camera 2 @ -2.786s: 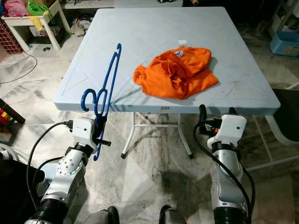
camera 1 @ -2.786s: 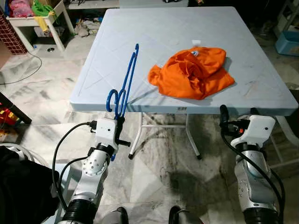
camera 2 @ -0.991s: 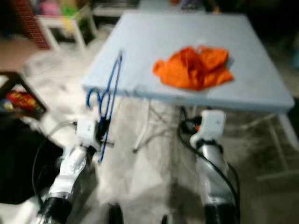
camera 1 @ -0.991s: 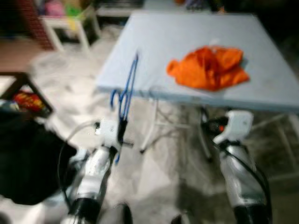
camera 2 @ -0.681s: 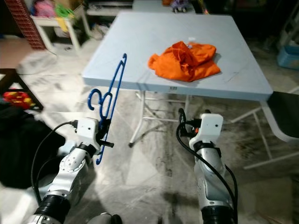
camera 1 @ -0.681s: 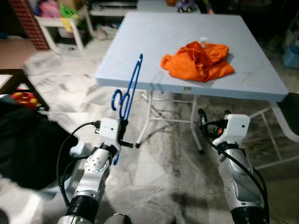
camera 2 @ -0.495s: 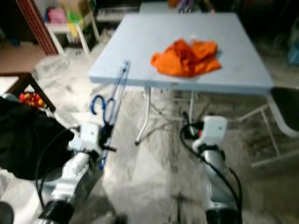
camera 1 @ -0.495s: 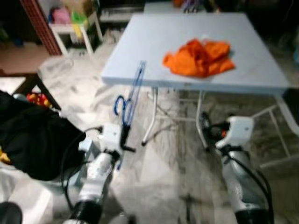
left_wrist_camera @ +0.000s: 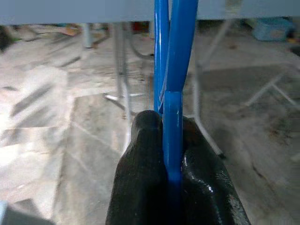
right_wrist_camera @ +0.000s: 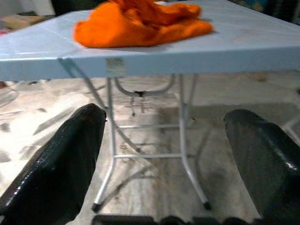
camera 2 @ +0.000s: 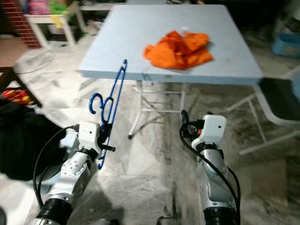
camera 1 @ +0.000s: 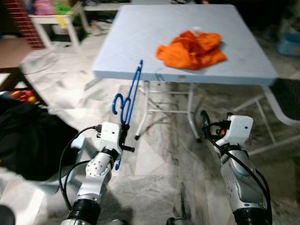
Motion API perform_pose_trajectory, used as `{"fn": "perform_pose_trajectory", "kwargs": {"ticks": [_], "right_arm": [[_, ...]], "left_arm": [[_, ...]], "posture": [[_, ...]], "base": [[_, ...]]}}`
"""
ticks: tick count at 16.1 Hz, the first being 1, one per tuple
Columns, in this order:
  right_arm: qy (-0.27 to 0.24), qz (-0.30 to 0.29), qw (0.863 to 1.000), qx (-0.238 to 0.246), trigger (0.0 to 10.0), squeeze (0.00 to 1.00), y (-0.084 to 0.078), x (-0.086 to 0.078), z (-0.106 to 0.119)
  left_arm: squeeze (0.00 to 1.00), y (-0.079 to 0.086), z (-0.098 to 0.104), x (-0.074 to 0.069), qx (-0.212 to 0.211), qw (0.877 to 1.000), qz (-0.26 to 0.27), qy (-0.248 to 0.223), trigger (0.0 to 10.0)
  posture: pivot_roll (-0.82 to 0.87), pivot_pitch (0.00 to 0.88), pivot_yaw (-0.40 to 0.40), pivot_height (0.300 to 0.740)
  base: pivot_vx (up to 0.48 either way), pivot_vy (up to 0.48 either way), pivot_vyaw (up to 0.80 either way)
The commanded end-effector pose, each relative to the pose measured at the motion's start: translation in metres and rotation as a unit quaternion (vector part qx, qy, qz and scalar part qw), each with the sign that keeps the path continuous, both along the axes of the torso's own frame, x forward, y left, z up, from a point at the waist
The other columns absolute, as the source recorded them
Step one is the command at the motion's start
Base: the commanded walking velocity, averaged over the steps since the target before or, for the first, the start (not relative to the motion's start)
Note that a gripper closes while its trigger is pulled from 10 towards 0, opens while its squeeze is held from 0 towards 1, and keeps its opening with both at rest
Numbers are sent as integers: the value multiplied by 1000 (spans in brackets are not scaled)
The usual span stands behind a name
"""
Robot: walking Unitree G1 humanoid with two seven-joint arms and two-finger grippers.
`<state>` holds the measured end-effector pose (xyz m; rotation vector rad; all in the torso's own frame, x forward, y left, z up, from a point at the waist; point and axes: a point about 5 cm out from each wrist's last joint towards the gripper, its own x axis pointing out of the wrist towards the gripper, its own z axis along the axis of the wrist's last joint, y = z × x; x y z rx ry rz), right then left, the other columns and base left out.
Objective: Hang hanger
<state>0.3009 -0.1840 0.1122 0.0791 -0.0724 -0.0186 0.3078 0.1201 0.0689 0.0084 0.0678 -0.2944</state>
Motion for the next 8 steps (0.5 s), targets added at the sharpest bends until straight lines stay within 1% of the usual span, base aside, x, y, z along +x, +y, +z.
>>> {"fn": "perform_pose_trajectory", "kwargs": {"ticks": [1, 2, 3, 6, 8], "right_arm": [[5, -2, 1000, 5, 10000, 0, 0, 0, -1], [6, -2, 1000, 5, 10000, 0, 0, 0, -1], [6, -1, 1000, 6, 10000, 0, 0, 0, -2], [11, 6, 1000, 9, 10000, 0, 3, 1, -3], [15, 6, 1000, 11, 10000, 0, 5, 1, -6]], "left_arm": [[0, -1, 0, 1, -2, 1000, -11, 5, 10000], [0, -3, 0, 0, -6, 1000, -22, 6, 10000], [0, -4, 0, 0, -2, 1000, -30, 4, 10000], [0, -5, -4, -3, -4, 999, -40, 16, 10000], [0, -5, -15, -8, 1, 997, -62, 43, 10000]], "posture": [[-92, 135, 14, 740], [-92, 135, 14, 740], [-89, 135, 13, 740], [-82, 136, 12, 740], [-80, 135, 15, 740]], "base": [[0, 0, -800], [0, 0, -800], [0, 0, -800], [0, 0, -800], [0, 0, -800]]}}
